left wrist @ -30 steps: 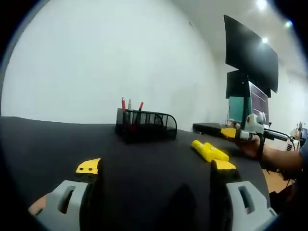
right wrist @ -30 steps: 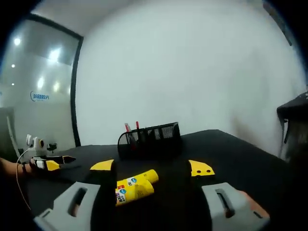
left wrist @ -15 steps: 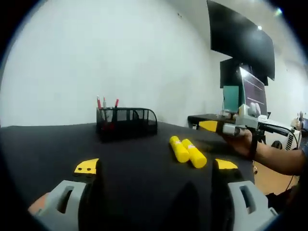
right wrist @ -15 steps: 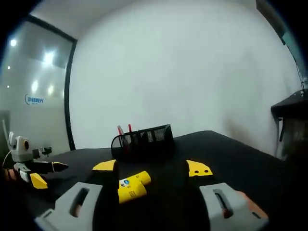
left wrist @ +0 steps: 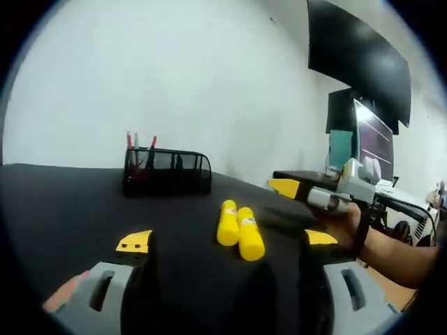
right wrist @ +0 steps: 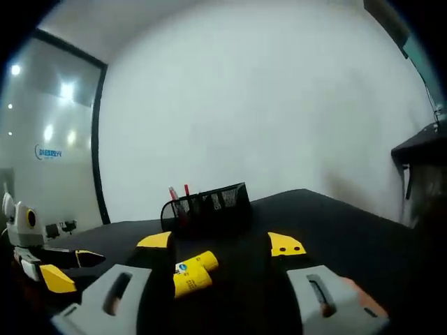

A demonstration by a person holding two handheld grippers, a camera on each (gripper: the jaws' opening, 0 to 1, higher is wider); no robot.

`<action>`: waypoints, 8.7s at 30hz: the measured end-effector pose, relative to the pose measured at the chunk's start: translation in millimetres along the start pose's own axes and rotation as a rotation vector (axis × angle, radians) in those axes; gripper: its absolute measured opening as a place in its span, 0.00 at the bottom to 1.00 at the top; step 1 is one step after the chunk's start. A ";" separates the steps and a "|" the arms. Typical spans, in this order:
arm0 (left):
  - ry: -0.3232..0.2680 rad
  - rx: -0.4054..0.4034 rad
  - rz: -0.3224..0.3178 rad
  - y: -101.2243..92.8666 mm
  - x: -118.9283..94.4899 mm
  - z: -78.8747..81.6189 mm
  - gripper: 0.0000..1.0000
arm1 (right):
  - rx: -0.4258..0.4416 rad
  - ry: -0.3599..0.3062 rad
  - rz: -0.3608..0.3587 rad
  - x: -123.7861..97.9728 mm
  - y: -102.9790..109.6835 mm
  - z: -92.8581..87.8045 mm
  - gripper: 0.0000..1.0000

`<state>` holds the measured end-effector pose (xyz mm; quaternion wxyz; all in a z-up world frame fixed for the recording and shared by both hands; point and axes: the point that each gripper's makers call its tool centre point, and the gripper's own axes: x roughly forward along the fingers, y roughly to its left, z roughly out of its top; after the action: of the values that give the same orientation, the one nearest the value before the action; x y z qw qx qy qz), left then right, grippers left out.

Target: Pick up pens and glue sticks and place them into the holder.

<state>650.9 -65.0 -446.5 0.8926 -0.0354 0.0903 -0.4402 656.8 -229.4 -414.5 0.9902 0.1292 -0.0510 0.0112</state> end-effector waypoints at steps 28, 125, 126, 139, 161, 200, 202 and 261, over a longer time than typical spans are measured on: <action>0.184 0.063 0.040 -30.4 43.6 -34.1 0.28 | 0.019 -0.008 0.015 2.2 -3.1 2.2 0.45; -0.148 0.152 0.045 -16.5 13.6 129.3 0.16 | -0.223 0.082 0.297 6.1 147.5 -44.5 0.18; -0.148 0.152 0.045 -16.0 13.9 129.2 0.16 | -0.211 0.086 0.299 6.4 147.5 -45.0 0.18; -0.140 0.138 0.026 -10.4 13.6 116.6 0.22 | -0.202 0.119 0.298 4.0 146.8 -49.8 0.17; -0.079 0.000 0.013 0.4 11.6 68.4 0.20 | -0.207 0.112 0.285 3.2 143.7 -47.7 0.17; -0.100 0.064 0.149 56.4 -28.2 76.4 0.15 | -0.177 0.167 0.310 5.8 143.2 -49.3 0.21; -0.099 0.074 0.152 57.5 -30.1 75.9 0.15 | -0.167 0.193 0.284 7.6 137.3 -45.9 0.22; -0.136 0.192 0.005 66.3 -38.8 50.1 0.41 | -0.089 0.173 0.407 31.6 187.7 24.2 0.17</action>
<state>689.0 5.3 -401.8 0.8971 0.0206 -0.0128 -0.4412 679.2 -54.0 -340.1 0.9730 0.0709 0.0087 0.2194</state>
